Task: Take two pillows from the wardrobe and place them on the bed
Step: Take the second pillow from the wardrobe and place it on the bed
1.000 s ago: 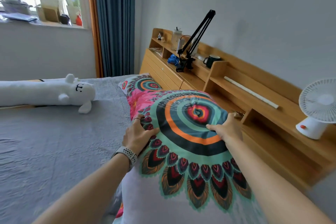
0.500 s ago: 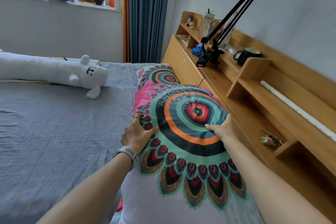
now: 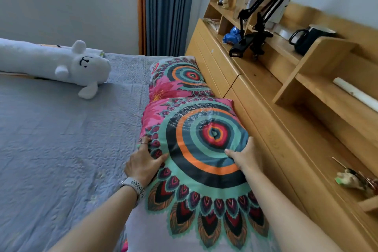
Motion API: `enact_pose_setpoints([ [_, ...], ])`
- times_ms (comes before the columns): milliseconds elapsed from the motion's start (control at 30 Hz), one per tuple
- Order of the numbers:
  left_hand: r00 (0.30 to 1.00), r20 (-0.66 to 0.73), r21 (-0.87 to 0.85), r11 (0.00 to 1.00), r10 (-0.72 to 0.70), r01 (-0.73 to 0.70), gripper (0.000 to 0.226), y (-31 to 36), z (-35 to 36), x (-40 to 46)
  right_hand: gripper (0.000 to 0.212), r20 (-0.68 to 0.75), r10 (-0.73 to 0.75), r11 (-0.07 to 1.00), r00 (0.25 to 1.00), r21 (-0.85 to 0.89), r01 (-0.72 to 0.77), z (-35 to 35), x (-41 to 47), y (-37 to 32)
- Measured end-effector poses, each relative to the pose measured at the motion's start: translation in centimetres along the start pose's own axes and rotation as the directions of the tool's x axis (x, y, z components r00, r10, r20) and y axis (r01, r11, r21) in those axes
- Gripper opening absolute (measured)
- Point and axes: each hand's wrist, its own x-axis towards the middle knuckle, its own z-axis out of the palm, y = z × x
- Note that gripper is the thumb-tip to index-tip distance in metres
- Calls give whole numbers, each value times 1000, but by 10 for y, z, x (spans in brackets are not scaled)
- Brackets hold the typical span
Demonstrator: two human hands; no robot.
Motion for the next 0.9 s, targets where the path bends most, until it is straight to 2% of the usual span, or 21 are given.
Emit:
enact_pose_setpoints([
  [167, 998, 62, 5, 1000, -15, 14, 86, -31, 42, 25, 57, -7, 22, 997, 1000, -79, -23, 42, 30, 12],
  [400, 961, 269, 143, 989, -72, 34, 88, -60, 88, 50, 61, -9, 97, 974, 995, -206, -97, 85, 52, 43],
  [500, 913, 394, 229, 973, -109, 17, 99, -64, 105, 58, 64, -15, 127, 950, 992, -285, -126, 98, 60, 53],
  [600, 863, 446, 314, 945, -237, 97, 98, -67, 117, 63, 76, 10, 142, 913, 990, -388, -127, 111, 64, 62],
  [633, 885, 402, 328, 939, -235, 100, 95, -64, 116, 66, 86, -1, 120, 904, 993, -413, -110, 114, 66, 62],
  [667, 933, 315, 345, 937, -171, 55, 90, -61, 114, 71, 94, -29, 52, 900, 998, -431, -60, 117, 68, 59],
  [700, 977, 204, 362, 932, -54, -24, 88, -55, 112, 78, 97, -60, -69, 894, 996, -446, 35, 120, 69, 55],
  [767, 981, 69, 370, 909, 180, -193, 88, -38, 114, 95, 94, -74, -359, 831, 930, -479, 283, 129, 76, 40],
  [833, 952, 69, 366, 880, 300, -304, 75, -23, 125, 108, 87, -30, -513, 758, 858, -486, 436, 140, 88, 22],
  [900, 939, 122, 382, 858, 321, -343, 64, -17, 145, 112, 83, 48, -524, 718, 850, -512, 472, 156, 101, 12],
])
